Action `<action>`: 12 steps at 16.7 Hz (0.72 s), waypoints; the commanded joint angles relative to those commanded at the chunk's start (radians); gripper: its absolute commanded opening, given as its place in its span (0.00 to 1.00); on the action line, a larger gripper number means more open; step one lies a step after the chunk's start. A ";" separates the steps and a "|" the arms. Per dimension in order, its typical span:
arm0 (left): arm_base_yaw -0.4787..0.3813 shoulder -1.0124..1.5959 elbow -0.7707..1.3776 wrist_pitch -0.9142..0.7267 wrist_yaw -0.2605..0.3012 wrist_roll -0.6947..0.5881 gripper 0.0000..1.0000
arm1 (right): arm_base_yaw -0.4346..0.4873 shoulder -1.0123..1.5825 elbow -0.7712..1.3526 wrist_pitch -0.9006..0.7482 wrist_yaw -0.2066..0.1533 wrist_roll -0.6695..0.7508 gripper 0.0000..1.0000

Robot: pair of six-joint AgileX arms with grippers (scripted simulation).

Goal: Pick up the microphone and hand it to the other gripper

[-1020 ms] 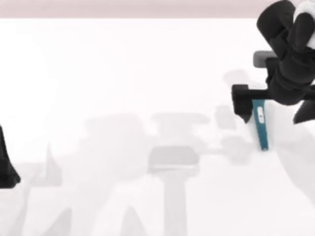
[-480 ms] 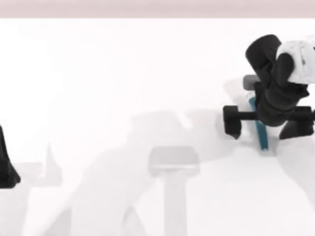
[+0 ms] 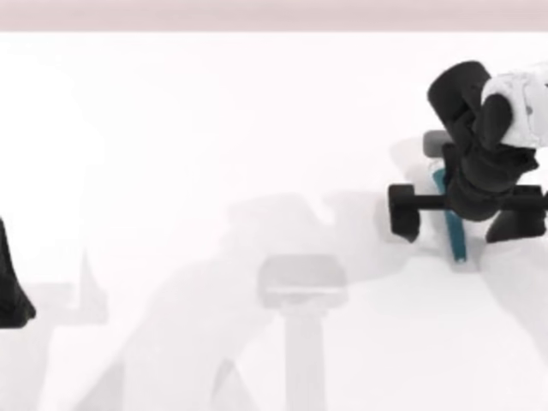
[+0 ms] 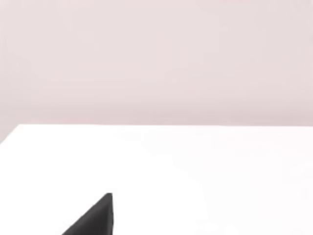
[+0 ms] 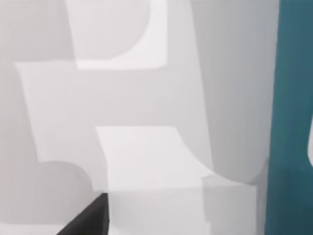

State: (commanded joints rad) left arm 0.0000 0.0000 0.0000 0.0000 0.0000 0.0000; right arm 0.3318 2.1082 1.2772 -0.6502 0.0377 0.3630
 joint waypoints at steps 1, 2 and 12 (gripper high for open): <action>0.000 0.000 0.000 0.000 0.000 0.000 1.00 | 0.000 0.000 0.000 0.000 0.000 0.000 0.70; 0.000 0.000 0.000 0.000 0.000 0.000 1.00 | 0.000 0.000 0.000 0.000 0.000 0.000 0.62; 0.000 0.000 0.000 0.000 0.000 0.000 1.00 | 0.000 0.000 0.000 0.000 0.000 0.000 0.00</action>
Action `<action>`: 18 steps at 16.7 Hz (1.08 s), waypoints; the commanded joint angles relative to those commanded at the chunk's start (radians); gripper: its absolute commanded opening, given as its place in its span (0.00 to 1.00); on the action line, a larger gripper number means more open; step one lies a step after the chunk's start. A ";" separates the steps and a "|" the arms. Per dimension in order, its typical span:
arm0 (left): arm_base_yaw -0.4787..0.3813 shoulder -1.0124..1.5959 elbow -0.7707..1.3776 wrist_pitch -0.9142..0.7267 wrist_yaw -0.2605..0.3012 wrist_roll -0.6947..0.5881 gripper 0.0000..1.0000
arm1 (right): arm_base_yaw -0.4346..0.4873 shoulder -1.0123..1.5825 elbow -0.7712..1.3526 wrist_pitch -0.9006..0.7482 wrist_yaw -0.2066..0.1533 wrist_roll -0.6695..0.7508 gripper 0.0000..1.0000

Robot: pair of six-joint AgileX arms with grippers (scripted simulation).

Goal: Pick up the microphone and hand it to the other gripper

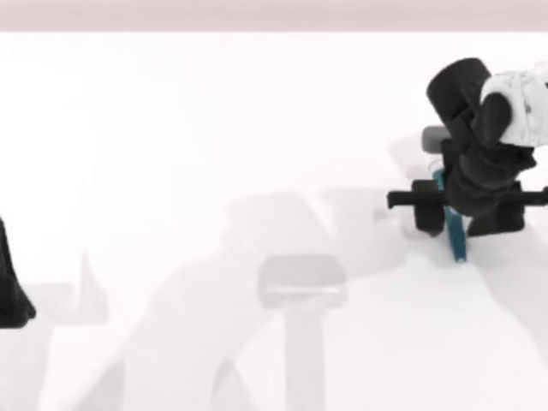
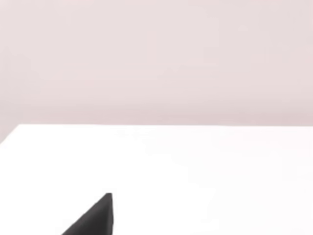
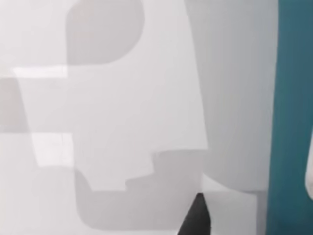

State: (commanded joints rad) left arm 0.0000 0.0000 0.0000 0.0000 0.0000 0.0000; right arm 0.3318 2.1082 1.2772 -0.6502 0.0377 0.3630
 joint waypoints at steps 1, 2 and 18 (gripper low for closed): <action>0.000 0.000 0.000 0.000 0.000 0.000 1.00 | 0.000 0.000 0.000 0.000 0.000 0.000 0.00; 0.000 0.000 0.000 0.000 0.000 0.000 1.00 | 0.000 0.000 0.000 0.000 0.000 0.000 0.00; 0.000 0.000 0.000 0.000 0.000 0.000 1.00 | 0.001 -0.159 -0.107 0.505 -0.167 -0.128 0.00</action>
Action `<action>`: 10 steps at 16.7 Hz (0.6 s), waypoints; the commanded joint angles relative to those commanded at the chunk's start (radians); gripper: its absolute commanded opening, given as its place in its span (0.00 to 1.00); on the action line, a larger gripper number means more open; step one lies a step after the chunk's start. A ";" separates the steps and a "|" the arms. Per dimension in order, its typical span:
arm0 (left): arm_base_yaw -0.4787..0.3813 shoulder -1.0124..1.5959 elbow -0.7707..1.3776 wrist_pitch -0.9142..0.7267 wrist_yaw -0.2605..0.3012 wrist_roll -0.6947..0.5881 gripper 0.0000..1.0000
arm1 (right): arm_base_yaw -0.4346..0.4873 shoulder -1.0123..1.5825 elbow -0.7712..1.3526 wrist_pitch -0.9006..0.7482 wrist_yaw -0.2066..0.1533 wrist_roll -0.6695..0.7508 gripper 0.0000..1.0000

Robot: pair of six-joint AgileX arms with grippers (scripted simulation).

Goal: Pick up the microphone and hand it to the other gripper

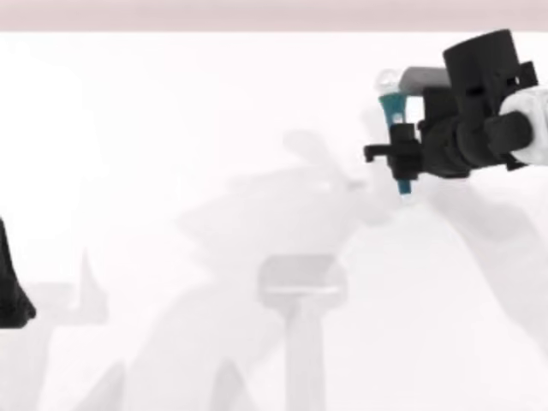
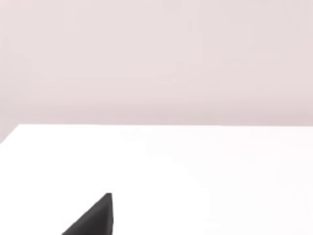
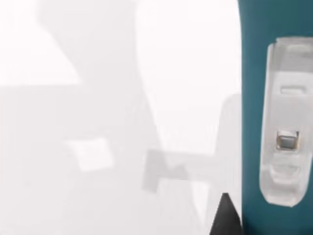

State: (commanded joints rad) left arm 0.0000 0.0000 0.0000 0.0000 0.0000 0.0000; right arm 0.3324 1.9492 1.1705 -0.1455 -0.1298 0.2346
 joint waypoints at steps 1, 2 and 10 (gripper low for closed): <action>0.000 0.000 0.000 0.000 0.000 0.000 1.00 | -0.001 -0.018 -0.026 0.094 -0.030 -0.019 0.00; 0.000 0.000 0.000 0.000 0.000 0.000 1.00 | -0.001 -0.038 -0.053 0.192 -0.061 -0.039 0.00; 0.000 0.000 0.000 0.000 0.000 0.000 1.00 | -0.010 -0.223 -0.245 0.838 -0.277 -0.185 0.00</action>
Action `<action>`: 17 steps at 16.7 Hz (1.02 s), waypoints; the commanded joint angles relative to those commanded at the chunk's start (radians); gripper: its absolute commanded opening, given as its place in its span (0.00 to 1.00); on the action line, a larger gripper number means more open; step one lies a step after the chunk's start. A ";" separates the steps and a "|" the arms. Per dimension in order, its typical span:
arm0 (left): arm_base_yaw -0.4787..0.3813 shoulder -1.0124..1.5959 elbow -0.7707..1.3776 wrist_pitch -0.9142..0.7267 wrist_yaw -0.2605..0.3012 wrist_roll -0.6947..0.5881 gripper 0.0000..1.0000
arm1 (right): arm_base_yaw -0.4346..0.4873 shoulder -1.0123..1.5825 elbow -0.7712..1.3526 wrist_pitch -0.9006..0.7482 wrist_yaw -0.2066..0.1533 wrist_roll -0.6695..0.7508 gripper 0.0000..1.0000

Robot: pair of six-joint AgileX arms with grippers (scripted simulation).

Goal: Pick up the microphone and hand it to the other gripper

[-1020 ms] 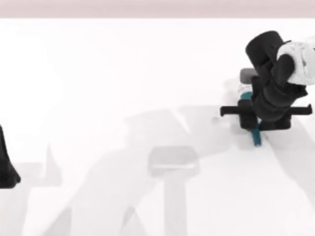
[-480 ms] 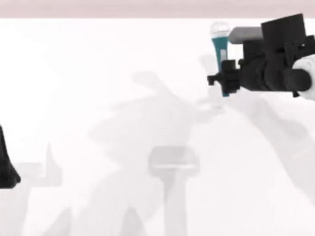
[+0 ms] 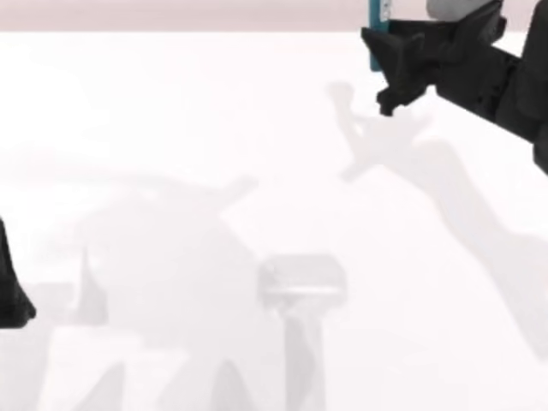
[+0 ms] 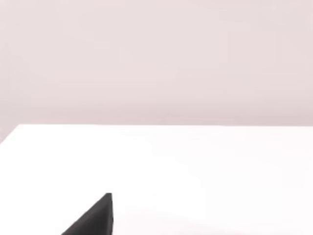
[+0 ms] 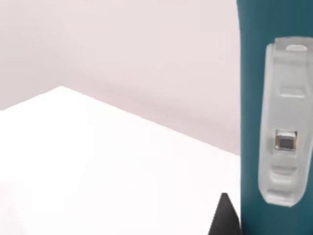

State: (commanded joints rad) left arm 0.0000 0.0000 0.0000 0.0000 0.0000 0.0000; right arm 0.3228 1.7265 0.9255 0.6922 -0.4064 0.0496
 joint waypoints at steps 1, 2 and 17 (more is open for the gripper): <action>0.000 0.000 0.000 0.000 0.000 0.000 1.00 | -0.001 -0.019 -0.014 0.041 -0.016 -0.012 0.00; 0.000 0.000 0.000 0.000 0.000 0.000 1.00 | -0.002 -0.035 -0.025 0.071 -0.029 -0.022 0.00; 0.000 0.000 0.000 0.000 0.000 0.000 1.00 | 0.251 -0.099 -0.175 0.290 0.203 -0.009 0.00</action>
State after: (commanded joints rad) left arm 0.0000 0.0000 0.0000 0.0000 0.0000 0.0000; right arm 0.5740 1.6276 0.7503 0.9820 -0.2032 0.0406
